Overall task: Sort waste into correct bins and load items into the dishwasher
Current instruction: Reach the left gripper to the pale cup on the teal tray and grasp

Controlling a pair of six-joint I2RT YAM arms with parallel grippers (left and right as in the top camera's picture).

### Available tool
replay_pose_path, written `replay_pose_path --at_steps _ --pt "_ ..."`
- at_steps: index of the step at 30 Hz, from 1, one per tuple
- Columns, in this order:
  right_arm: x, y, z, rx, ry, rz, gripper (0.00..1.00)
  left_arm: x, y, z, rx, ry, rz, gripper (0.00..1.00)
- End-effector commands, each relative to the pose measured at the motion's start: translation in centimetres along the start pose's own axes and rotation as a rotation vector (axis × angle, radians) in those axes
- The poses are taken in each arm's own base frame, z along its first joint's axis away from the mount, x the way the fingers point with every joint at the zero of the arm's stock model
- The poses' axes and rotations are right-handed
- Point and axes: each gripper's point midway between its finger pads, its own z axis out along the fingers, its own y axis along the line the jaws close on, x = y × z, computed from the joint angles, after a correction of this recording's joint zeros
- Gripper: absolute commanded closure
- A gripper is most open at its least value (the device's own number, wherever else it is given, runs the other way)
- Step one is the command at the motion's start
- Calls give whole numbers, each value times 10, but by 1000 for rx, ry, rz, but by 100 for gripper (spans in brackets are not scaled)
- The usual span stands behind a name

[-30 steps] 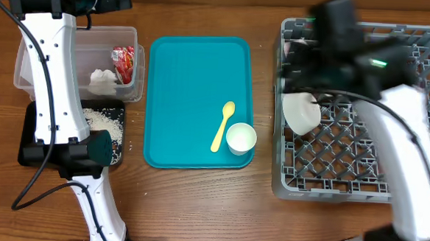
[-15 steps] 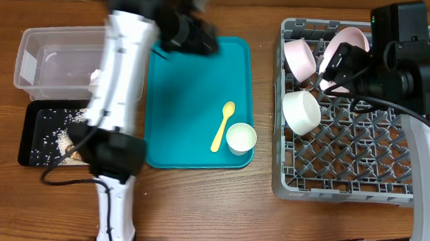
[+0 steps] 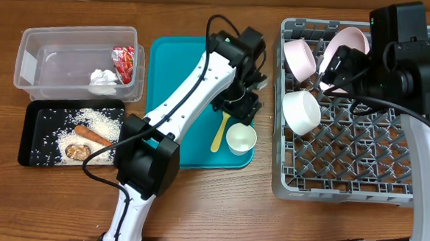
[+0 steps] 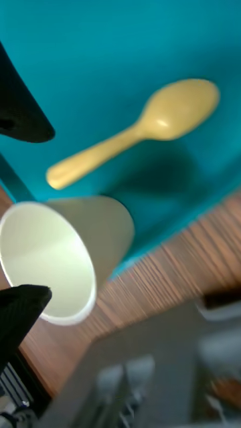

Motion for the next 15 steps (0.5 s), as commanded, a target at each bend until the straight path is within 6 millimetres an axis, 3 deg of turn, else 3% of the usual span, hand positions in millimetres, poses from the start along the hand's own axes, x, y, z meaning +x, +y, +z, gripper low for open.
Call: replay_pose_path --at_steps 1,6,10,12,15 --pt "-1 3 -4 -12 -12 -12 18 8 18 4 -39 36 -104 32" --pt "-1 4 -4 -13 -13 -12 18 20 10 17 18 86 -155 36" --pt "0 3 -4 -9 -8 -12 18 26 9 38 17 114 -202 55" --pt "1 2 -4 -6 -5 -12 18 30 10 48 14 128 -229 59" --pt "0 2 -4 -7 -6 -12 18 35 12 58 12 139 -248 77"
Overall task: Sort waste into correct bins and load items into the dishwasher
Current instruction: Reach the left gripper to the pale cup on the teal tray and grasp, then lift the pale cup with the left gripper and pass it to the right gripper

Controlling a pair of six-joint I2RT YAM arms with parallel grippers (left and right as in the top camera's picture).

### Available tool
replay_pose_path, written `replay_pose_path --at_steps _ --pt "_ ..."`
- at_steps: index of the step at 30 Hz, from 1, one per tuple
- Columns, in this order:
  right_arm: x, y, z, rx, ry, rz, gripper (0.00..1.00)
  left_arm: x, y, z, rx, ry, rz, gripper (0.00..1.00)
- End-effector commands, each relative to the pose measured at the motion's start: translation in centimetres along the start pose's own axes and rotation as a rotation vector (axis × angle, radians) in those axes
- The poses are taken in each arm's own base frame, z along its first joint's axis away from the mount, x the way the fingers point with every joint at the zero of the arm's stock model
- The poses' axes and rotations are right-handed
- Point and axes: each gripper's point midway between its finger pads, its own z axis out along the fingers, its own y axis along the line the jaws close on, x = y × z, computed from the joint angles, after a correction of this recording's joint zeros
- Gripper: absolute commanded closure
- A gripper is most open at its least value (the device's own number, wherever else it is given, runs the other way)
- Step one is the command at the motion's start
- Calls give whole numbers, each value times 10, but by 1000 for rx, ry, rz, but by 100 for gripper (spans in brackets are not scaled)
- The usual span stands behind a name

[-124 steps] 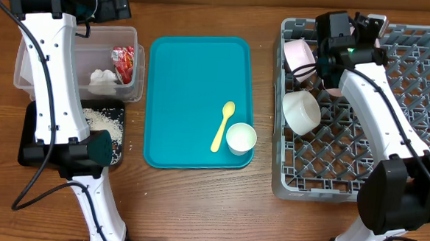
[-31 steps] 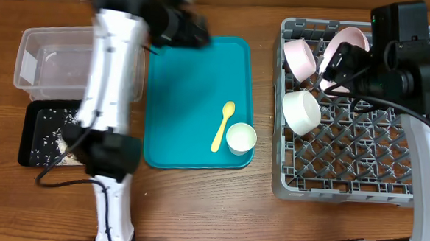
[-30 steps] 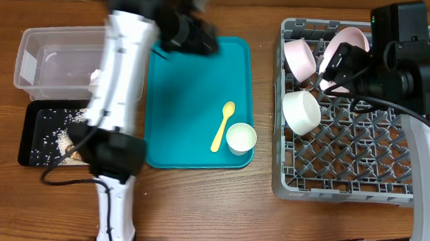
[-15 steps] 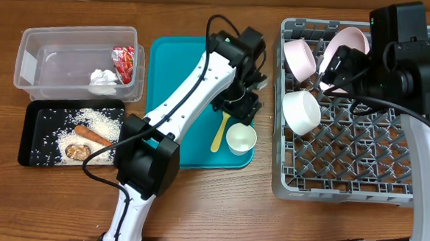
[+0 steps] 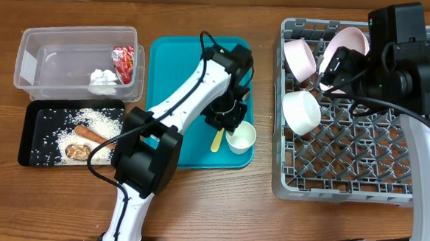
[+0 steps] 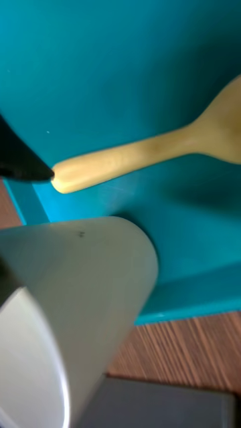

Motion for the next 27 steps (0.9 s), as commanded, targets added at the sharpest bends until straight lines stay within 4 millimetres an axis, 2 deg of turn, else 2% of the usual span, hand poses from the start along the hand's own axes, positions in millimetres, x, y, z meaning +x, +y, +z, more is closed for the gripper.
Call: replay_pose_path --at_steps 1,2,6,10,14,19,23,27 --pt "-3 3 -4 -12 -17 -9 18 4 0 9 8 22 -44 91" --pt "-3 3 -4 -12 -17 -8 18 3 1 9 9 18 -45 96" --pt "-3 3 -4 -13 -17 -8 18 -4 5 2 12 -7 -52 96" --pt "-2 4 -4 -17 -14 -9 18 -9 -1 -30 86 -39 -35 96" --pt "1 13 -5 -69 9 -14 18 -18 -17 -93 291 -129 39 96" --pt "6 46 -10 -250 43 -113 18 -30 -21 -188 630 -344 113 96" --pt "3 92 -26 -511 25 -262 18 -28 -12 -261 947 -538 208 96" --pt "0 132 -45 -765 -36 -432 15 -18 12 -310 1174 -689 254 96"
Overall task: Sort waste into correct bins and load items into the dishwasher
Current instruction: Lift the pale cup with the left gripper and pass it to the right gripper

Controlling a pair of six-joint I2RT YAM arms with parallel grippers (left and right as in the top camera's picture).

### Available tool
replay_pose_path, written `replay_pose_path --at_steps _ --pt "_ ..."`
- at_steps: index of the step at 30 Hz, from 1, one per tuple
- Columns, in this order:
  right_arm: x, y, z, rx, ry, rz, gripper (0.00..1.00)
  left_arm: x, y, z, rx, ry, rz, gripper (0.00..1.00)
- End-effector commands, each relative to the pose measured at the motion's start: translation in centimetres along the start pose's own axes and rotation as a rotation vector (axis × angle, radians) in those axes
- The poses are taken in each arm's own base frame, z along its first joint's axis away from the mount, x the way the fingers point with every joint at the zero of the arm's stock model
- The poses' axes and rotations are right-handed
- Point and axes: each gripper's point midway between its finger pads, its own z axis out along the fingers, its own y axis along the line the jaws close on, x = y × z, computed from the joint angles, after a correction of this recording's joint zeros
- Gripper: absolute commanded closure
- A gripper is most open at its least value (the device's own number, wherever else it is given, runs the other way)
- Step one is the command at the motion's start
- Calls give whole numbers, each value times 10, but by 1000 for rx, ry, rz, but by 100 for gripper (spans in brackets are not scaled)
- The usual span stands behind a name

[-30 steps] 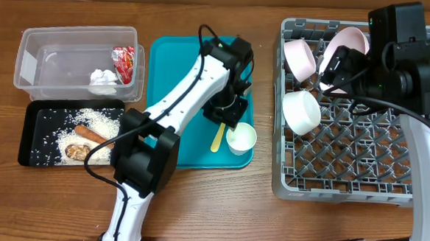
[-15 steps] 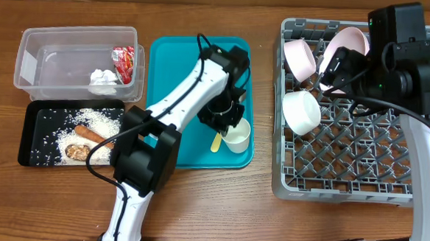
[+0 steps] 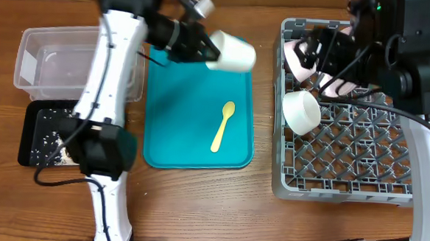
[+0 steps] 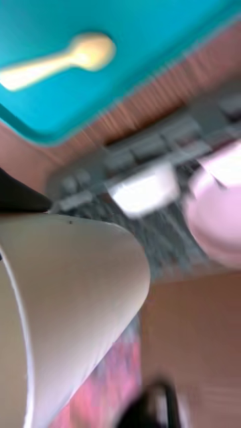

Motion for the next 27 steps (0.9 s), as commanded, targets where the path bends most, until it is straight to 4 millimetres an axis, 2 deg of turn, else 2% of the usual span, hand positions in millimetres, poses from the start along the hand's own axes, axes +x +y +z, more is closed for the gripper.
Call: replay_pose_path --at_steps 1,4,5,8,11,18,21,24,27 --pt "6 50 0 -302 31 -190 15 -17 -62 -42 377 -149 150 96" --pt "-2 77 3 -495 -16 -286 14 -23 -61 -60 400 -188 130 96" --pt "-3 83 4 -549 -26 -310 13 -22 -61 -60 400 -188 125 96" --pt "-2 95 9 -691 -46 -376 12 -20 -63 -56 406 -175 117 96" --pt "2 99 16 -790 -50 -422 11 -18 -69 -46 414 -153 124 96" --pt "8 97 27 -832 -27 -426 11 -7 -88 -15 445 -75 142 96" --pt "12 104 30 -847 -21 -440 11 0 -99 2 462 -33 156 96" --pt "18 111 35 -862 -1 -447 15 5 -106 13 474 -6 174 96" --pt "23 114 41 -872 19 -446 23 7 -108 17 478 3 180 96"
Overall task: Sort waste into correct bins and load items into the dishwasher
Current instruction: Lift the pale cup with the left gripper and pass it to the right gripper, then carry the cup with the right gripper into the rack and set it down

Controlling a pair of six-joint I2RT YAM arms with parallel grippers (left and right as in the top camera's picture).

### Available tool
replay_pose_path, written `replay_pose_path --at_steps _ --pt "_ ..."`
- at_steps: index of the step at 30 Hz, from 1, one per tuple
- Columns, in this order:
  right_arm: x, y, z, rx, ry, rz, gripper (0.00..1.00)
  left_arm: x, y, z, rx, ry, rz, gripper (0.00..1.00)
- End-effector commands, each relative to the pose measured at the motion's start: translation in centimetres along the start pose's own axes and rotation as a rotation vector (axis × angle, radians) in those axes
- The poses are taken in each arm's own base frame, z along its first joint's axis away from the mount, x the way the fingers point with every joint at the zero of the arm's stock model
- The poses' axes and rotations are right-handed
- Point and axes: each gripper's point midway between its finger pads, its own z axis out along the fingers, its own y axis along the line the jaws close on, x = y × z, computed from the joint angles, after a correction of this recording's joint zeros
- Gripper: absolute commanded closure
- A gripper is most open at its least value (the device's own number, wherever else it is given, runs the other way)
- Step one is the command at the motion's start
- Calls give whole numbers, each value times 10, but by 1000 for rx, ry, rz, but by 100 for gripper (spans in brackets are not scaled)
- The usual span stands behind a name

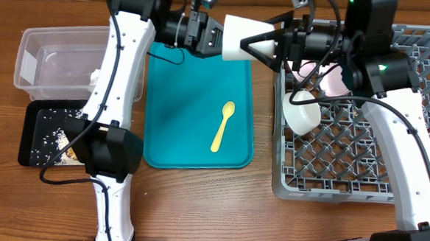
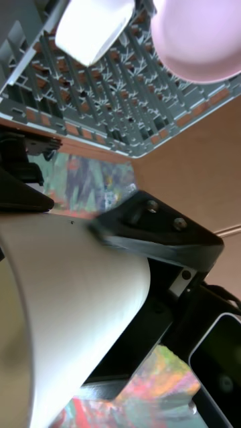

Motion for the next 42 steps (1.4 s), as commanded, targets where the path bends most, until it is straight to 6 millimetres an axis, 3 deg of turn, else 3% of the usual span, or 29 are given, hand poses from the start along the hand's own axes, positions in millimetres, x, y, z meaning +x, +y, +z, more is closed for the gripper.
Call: replay_pose_path --at_steps 1,9,11,15,20,29,31,35,38,42 --pt "10 9 15 -71 35 3 26 0 -14 5 23 7 64 96" --pt "10 10 16 -73 38 5 43 -1 -13 1 19 -2 63 93" --pt "10 10 16 -73 38 5 45 -1 -13 1 19 -2 63 83" --pt "10 9 15 -72 37 5 46 -2 -13 0 16 -3 64 39" --pt "6 1 1 -52 20 25 47 -3 -12 -5 10 -14 64 24" --pt "5 -53 -73 145 -55 200 48 -10 5 -33 -92 -56 60 17" --pt "10 -70 -92 229 -72 265 50 -11 9 -38 -115 -63 59 14" --pt "33 -102 -130 474 -73 413 51 -8 32 -48 -253 -47 56 0" --pt "52 -105 -155 669 -38 499 51 -5 57 -57 -400 -18 62 0" --pt "78 -89 -187 910 42 581 50 -1 93 -77 -644 13 27 0"
